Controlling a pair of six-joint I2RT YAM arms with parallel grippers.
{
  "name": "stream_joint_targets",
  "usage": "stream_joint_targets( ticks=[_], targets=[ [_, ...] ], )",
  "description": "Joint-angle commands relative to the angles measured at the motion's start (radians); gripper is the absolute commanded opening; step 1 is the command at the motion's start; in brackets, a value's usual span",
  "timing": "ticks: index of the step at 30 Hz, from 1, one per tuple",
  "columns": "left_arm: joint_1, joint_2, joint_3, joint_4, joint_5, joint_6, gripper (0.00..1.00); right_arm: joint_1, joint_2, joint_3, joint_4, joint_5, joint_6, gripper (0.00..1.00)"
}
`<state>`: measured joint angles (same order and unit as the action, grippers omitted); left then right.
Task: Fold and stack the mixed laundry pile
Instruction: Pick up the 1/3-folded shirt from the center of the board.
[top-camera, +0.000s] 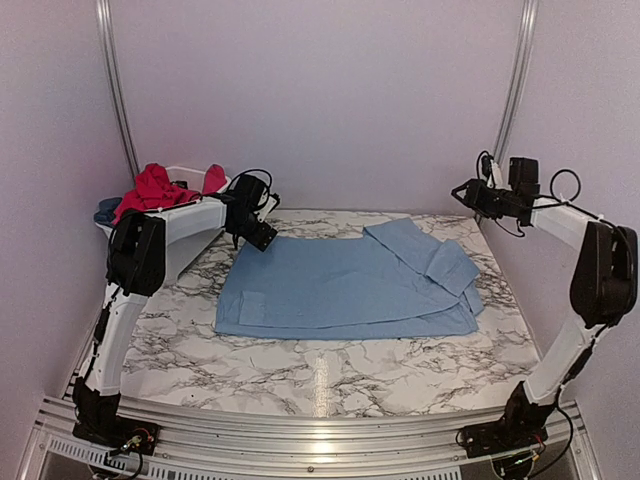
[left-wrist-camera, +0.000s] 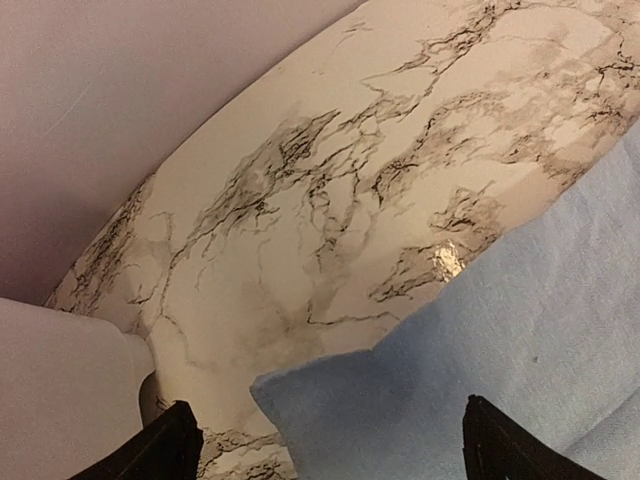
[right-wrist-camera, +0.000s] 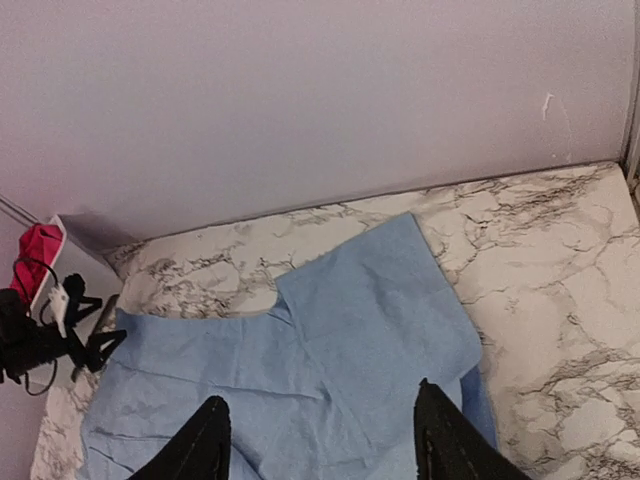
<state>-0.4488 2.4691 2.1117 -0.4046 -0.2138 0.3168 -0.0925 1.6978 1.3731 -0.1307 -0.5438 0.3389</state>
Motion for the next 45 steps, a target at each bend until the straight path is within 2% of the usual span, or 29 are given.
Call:
stream_joint_targets(
  ticks=[1, 3, 7, 9, 11, 15, 17, 18, 19, 28, 33, 41, 45],
  targets=[
    [0.003, 0.007, 0.036, -0.017, -0.005, 0.072, 0.94, 0.002, 0.056, -0.073, -0.116, 0.12, -0.125, 0.7],
    [0.004, 0.01, 0.037, -0.019, 0.008, 0.084, 0.97, 0.002, 0.091, -0.077, -0.129, 0.12, -0.149, 0.74],
    [0.015, 0.008, 0.038, -0.034, 0.068, 0.101, 0.99, 0.002, 0.173, -0.031, -0.162, 0.151, -0.185, 0.77],
    [0.02, 0.007, 0.041, -0.048, 0.089, 0.111, 0.99, 0.001, 0.229, 0.024, -0.203, 0.143, -0.209, 0.76],
    [0.023, 0.005, 0.041, -0.058, 0.106, 0.118, 0.99, 0.0, 0.281, 0.068, -0.252, 0.11, -0.228, 0.71],
    [0.026, 0.006, 0.041, -0.062, 0.105, 0.129, 0.99, 0.0, 0.294, 0.065, -0.256, 0.061, -0.231, 0.45],
    [0.028, 0.008, 0.04, -0.063, 0.111, 0.147, 0.98, 0.0, 0.283, 0.059, -0.253, 0.041, -0.233, 0.25],
    [0.031, 0.009, 0.04, -0.064, 0.118, 0.156, 0.98, 0.0, 0.278, 0.054, -0.251, 0.031, -0.234, 0.1],
    [0.036, 0.01, 0.043, -0.063, 0.125, 0.162, 0.97, 0.001, 0.272, 0.052, -0.253, 0.026, -0.234, 0.0],
    [0.085, 0.043, 0.172, -0.128, 0.311, 0.167, 0.93, 0.0, 0.225, 0.03, -0.209, -0.002, -0.2, 0.0],
    [0.097, 0.1, 0.233, -0.122, 0.299, 0.144, 0.91, 0.0, 0.219, 0.025, -0.202, -0.003, -0.193, 0.0],
    [0.089, 0.15, 0.229, -0.116, 0.259, 0.161, 0.84, 0.0, 0.217, 0.021, -0.199, -0.004, -0.195, 0.0],
    [0.086, 0.143, 0.204, -0.118, 0.25, 0.192, 0.76, 0.001, 0.221, 0.022, -0.195, -0.006, -0.192, 0.0]
  ],
)
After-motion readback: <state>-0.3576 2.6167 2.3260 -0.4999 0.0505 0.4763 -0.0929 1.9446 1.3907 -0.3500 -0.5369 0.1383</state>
